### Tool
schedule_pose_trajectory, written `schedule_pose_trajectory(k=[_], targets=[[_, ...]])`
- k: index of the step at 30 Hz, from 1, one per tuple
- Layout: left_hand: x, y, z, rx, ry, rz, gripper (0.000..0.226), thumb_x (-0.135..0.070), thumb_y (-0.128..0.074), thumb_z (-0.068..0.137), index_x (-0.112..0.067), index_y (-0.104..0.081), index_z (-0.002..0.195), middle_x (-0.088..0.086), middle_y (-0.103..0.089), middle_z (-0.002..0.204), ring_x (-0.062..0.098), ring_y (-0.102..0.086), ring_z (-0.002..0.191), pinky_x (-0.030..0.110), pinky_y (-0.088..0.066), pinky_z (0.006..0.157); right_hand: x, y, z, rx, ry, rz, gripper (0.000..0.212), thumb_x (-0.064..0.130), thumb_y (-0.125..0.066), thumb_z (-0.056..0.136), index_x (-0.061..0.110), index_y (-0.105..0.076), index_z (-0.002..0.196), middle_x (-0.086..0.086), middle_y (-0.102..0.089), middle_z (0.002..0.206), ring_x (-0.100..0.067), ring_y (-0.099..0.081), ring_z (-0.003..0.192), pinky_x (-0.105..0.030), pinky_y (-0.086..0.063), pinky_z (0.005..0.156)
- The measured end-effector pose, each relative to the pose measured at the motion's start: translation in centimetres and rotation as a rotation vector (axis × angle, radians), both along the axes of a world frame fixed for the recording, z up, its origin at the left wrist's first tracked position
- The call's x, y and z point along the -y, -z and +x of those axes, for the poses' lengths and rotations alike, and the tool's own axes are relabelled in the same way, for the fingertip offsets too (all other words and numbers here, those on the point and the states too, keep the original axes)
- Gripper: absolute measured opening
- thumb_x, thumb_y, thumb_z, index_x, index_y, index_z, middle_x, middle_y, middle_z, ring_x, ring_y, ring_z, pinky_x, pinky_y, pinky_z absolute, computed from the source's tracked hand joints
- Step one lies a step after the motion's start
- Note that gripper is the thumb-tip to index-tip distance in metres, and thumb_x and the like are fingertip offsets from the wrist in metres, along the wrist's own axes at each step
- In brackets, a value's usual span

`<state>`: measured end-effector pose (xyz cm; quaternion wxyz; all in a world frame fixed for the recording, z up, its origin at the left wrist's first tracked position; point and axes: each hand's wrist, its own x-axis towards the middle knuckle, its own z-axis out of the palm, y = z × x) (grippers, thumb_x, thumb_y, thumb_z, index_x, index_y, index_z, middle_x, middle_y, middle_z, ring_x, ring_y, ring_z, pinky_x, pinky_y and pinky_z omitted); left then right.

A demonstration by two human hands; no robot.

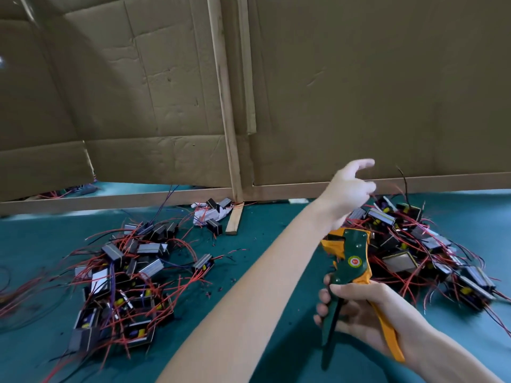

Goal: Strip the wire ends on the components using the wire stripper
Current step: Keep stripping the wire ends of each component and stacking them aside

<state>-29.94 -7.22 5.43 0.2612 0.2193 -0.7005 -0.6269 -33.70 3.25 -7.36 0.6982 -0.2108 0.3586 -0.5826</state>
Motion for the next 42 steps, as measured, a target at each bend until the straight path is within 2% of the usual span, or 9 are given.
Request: schedule_pose_trajectory(k=[2,5,9,11,21,25,28,35,42], targets=[[1.0,0.2,2.7,0.043,-0.015,-0.084,0.043,0.007,-0.04,0.095,-0.006,-0.046,0.136,0.005,-0.044,0.085,0.02,-0.044,0.096,0.028,-0.044,0.09,0.2,0.3,-0.1,-0.005,-0.01,-0.009,0.056,0.0,-0.093,0.038,-0.005,-0.074,0.09,-0.022,-0.059,0.075,-0.038,-0.062,0.065,-0.05,-0.056,0.068],[4.1,0.4,8.0,0.359,-0.197,-0.336,0.031,-0.002,-0.039,0.098,-0.007,-0.055,0.123,0.007,-0.053,0.098,0.019,-0.055,0.083,0.024,-0.052,0.069,0.3,0.6,-0.3,-0.03,-0.001,-0.012,0.058,0.003,-0.094,0.039,-0.006,-0.074,0.093,-0.021,-0.059,0.074,-0.037,-0.062,0.065,-0.049,-0.055,0.067],[9.1,2.4,15.7,1.266,-0.212,-0.708,0.024,-0.007,-0.045,0.094,-0.008,-0.059,0.114,0.013,-0.058,0.111,0.029,-0.059,0.092,0.032,-0.047,0.075,0.4,0.7,0.0,-0.012,-0.014,0.0,0.042,-0.001,-0.092,0.042,0.0,-0.072,0.079,-0.019,-0.058,0.074,-0.037,-0.061,0.066,-0.05,-0.055,0.069],[9.8,4.2,18.2,1.415,-0.162,-0.656,0.025,-0.013,-0.058,0.092,-0.01,-0.06,0.118,0.008,-0.058,0.118,0.026,-0.058,0.104,0.031,-0.046,0.084,0.5,0.6,0.1,-0.014,-0.017,0.007,0.04,-0.001,-0.091,0.044,0.001,-0.07,0.079,-0.019,-0.058,0.075,-0.038,-0.061,0.067,-0.05,-0.054,0.069],[8.9,8.8,19.3,0.709,-0.343,-0.564,0.014,-0.029,-0.07,0.087,-0.019,-0.078,0.084,-0.007,-0.073,0.087,0.008,-0.065,0.085,0.027,-0.048,0.08,0.3,0.3,-0.1,-0.052,-0.024,-0.024,0.037,0.001,-0.089,0.047,0.003,-0.07,0.078,-0.02,-0.057,0.076,-0.037,-0.061,0.068,-0.049,-0.055,0.071],[7.0,7.5,17.2,0.312,-0.292,-0.416,0.013,-0.013,-0.067,0.089,-0.021,-0.076,0.096,-0.008,-0.075,0.097,-0.002,-0.066,0.096,0.014,-0.047,0.088,-0.1,0.0,-0.1,-0.089,-0.05,-0.089,0.04,0.004,-0.091,0.048,0.004,-0.069,0.082,-0.022,-0.056,0.077,-0.038,-0.06,0.069,-0.05,-0.054,0.071],[5.4,6.2,16.0,0.108,-0.223,-0.343,0.023,-0.01,-0.064,0.09,-0.026,-0.069,0.105,-0.005,-0.076,0.085,0.002,-0.069,0.081,0.011,-0.048,0.077,-0.3,-0.5,0.3,-0.13,-0.069,-0.141,0.038,0.005,-0.09,0.052,0.004,-0.068,0.083,-0.023,-0.055,0.077,-0.038,-0.059,0.07,-0.051,-0.053,0.071],[2.9,5.0,14.8,0.041,-0.159,-0.41,0.013,-0.015,-0.058,0.094,-0.017,-0.071,0.097,0.001,-0.074,0.075,0.006,-0.065,0.067,0.015,-0.049,0.069,-0.8,-1.5,1.0,-0.176,-0.056,-0.192,0.028,0.003,-0.079,0.058,0.0,-0.067,0.083,-0.026,-0.054,0.075,-0.039,-0.058,0.067,-0.05,-0.054,0.068],[1.6,4.6,14.4,0.046,-0.183,-0.473,0.014,-0.01,-0.066,0.089,-0.018,-0.076,0.094,-0.009,-0.065,0.07,0.007,-0.052,0.06,0.016,-0.041,0.061,-1.1,-1.6,1.2,-0.228,-0.07,-0.269,0.044,0.011,-0.093,0.052,0.001,-0.068,0.086,-0.029,-0.056,0.075,-0.041,-0.06,0.068,-0.052,-0.053,0.07]])
